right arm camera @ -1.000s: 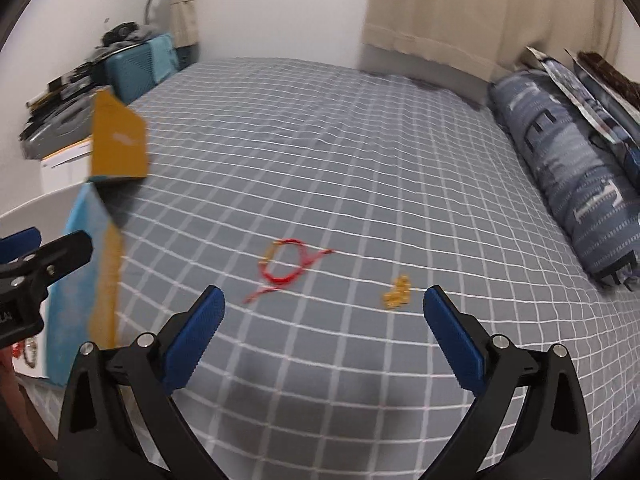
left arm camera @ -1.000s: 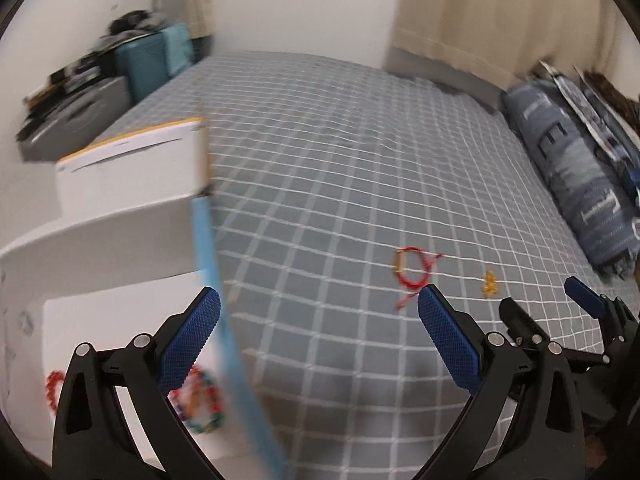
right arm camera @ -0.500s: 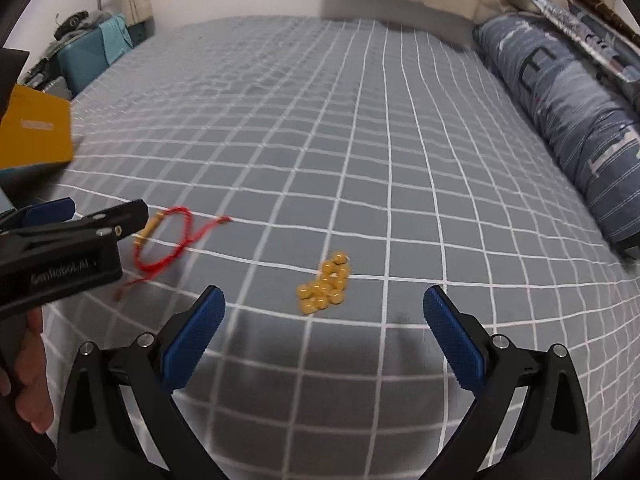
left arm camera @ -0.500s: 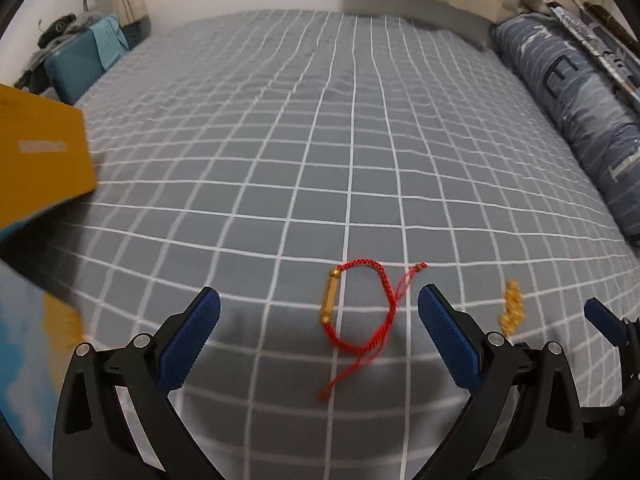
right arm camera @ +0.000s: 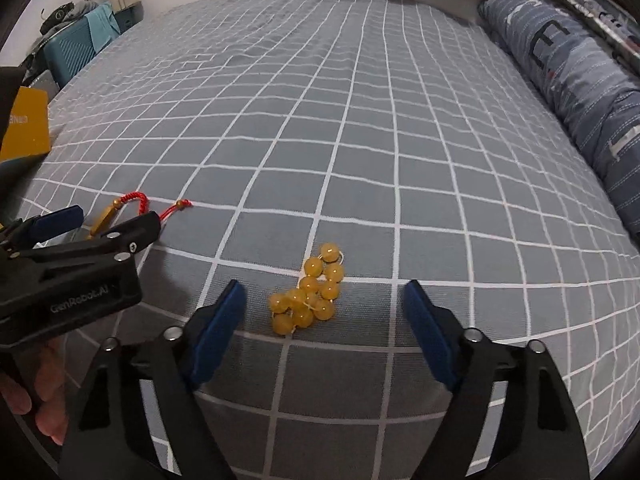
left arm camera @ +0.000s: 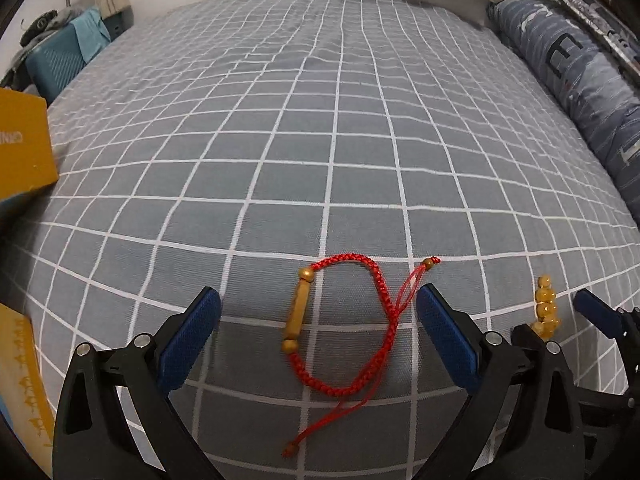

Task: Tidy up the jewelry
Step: 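Move both tools toward the red cord bracelet and amber beads, then grasp the red cord bracelet with the left tool while the right tool grasps the amber beads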

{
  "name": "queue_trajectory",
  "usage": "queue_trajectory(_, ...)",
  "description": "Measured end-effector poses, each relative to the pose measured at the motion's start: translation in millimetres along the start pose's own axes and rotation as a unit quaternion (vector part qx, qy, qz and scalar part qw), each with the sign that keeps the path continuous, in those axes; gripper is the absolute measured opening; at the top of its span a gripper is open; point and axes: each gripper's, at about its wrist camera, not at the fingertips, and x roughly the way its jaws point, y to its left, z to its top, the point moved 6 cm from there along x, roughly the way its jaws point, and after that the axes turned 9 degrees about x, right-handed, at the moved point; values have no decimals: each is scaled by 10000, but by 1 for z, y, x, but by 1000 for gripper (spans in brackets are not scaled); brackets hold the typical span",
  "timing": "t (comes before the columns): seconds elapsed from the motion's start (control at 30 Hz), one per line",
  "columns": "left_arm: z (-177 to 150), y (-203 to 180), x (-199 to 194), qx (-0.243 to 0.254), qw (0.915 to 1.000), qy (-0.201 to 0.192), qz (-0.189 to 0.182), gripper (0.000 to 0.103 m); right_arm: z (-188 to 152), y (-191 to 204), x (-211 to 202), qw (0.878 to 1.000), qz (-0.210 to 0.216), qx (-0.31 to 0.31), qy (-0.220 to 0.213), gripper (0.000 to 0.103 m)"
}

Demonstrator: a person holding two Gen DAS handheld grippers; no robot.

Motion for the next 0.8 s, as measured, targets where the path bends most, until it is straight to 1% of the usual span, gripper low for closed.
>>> queue_trajectory(0.07,-2,0,2,15,10000,28,0,90,1,-2,1,10000,13,25,-15,65)
queue_trajectory(0.1,-2,-3,3,45,10000,40,17,85,1,-2,1,10000,34,33,-20,62)
queue_trajectory(0.17,-3,-7,1,102,9999,18,12,78,2,-2,2,10000,64,27,-25,51)
queue_trajectory(0.2,-3,-8,1,124,9999,28,11,73,2,-1,2,10000,77,14,-29,49)
queue_trajectory(0.23,-3,-8,0,125,9999,23,-6,69,2,-1,2,10000,83,0,-31,43)
queue_trajectory(0.3,-3,-10,-2,118,9999,8,-28,54,1,2,1,9999,95,-42,-41,35)
queue_trajectory(0.33,-3,-11,-3,128,9999,12,-44,51,1,2,1,9999,97,-52,-41,31)
queue_trajectory(0.4,-4,-13,-5,142,9999,3,-71,38,0,3,1,9999,101,-75,-42,27)
queue_trajectory(0.43,-4,-14,-6,161,9998,0,-67,31,1,3,1,9999,100,-75,-49,22)
queue_trajectory(0.47,-5,-12,-8,184,9998,1,-54,14,0,3,1,9999,108,-63,-58,18)
queue_trajectory(0.5,-5,-13,-9,201,9998,7,-31,9,1,2,1,9999,147,-22,-50,18)
queue_trajectory(0.6,-6,-14,-12,259,9997,-49,-4,9,1,0,0,9997,236,88,-51,18)
queue_trajectory(0.7,-7,-15,-14,307,9995,-110,31,9,2,1,-1,9997,230,100,-81,18)
queue_trajectory(0.8,-1,-12,-13,281,9995,-133,11,9,2,3,-3,9996,240,117,-108,18)
